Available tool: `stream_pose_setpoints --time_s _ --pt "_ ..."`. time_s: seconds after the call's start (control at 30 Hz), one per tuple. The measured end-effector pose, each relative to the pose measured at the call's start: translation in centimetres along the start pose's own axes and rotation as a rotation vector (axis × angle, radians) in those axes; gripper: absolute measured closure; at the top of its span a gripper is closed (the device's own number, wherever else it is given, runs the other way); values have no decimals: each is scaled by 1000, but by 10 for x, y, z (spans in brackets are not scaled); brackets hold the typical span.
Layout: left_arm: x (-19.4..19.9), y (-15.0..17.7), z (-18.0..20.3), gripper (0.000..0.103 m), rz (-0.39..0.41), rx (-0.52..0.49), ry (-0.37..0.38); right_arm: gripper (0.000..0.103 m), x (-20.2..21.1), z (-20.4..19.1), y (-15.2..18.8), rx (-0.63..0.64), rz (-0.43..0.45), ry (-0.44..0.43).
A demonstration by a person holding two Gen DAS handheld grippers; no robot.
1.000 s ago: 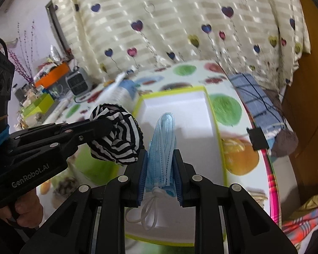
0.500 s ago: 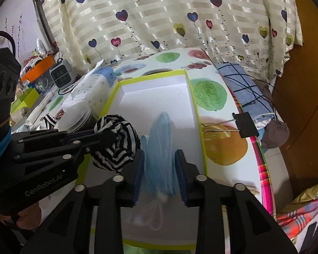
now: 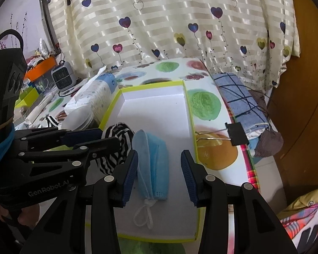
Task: Organize soft objects
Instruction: 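Open the left gripper over the tray while the right gripper releases the mask, then move both open grippers back over the pile of soft items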
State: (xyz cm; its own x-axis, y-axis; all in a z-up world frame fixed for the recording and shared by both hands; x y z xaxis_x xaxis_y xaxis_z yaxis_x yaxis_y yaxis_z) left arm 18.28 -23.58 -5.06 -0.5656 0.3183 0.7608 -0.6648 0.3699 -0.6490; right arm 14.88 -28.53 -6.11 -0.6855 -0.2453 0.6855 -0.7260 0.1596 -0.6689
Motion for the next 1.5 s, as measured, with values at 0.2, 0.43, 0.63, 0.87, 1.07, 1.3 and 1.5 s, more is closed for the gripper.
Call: stream_pose_setpoints --time_s 0.2,0.43,0.63,0.87,1.07,1.3,1.5 --pt "17 -1 -1 65 29 -1 -8 57 12 -8 -3 29 29 15" --pt "38 -2 1 61 68 -1 -6 56 30 -15 -8 48 61 30" --pt "57 5 -1 61 92 1 -16 56 45 -26 -9 76 78 38" --pt "82 16 -12 61 121 21 -43 56 57 -48 -6 115 87 37" --pt "105 31 -25 61 149 49 -59 56 67 -72 0 159 94 26" --pt "127 46 -37 61 173 76 -64 56 78 -100 6 200 105 6" --pt "136 62 -48 61 178 118 -65 56 81 -119 13 232 100 -19"
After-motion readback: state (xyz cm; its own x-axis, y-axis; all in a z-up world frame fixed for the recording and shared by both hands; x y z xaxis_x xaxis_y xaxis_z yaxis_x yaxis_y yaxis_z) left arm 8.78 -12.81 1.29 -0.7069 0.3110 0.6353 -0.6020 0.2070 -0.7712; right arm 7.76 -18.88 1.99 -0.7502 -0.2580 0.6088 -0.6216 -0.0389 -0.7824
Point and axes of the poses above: each gripper's, at about its wrist camera, not at the fingertips, and x roughly against the way its jaws point, z to its right, y to its underside, the point moved 8 cm from there along -x, roughly the way its jaws point, and after that the axes turned 9 degrees about -x, right-handed, at the moved point
